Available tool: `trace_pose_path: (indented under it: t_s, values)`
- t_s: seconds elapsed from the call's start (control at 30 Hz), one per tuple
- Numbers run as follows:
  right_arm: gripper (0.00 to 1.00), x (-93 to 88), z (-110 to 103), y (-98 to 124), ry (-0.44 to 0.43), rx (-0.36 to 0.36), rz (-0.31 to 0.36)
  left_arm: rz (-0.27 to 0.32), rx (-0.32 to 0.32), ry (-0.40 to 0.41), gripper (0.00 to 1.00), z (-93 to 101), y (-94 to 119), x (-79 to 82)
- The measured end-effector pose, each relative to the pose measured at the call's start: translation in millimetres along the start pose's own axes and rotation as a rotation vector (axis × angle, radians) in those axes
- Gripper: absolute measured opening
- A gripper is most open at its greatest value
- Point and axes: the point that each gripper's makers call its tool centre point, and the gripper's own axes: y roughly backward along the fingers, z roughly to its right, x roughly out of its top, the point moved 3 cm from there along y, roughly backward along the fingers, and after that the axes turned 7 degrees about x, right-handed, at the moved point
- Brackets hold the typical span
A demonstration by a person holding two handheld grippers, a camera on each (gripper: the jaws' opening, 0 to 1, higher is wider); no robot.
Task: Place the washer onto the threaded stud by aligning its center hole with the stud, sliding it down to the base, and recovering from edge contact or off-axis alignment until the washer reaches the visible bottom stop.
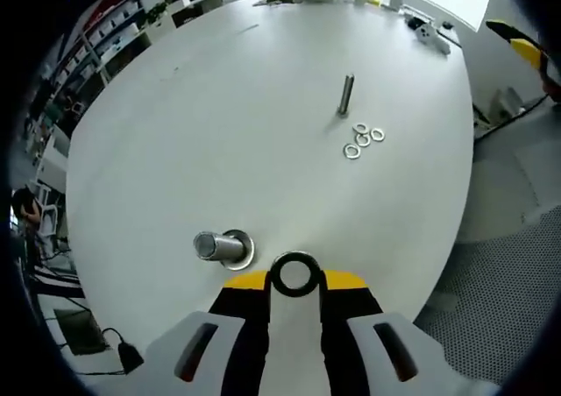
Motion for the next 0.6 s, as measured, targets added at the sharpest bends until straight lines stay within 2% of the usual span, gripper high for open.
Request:
trace_pose_path:
  t_s: [0.33,0.47,0.6]
  values:
    - [0.33,-0.1,0,0,0.000,-0.001,0.002,0.025,0.007,0.001,0.19,-10.0,15,3.7]
    - [0.33,0.0,1,0,-0.002,-0.002,0.004,0.058,0.019,0.017,0.19,-15.8,25,11.2]
    - [0.33,0.1,0,0,0.001,0.001,0.001,0.074,0.041,-0.025,0.19,-24.5,32,18.1]
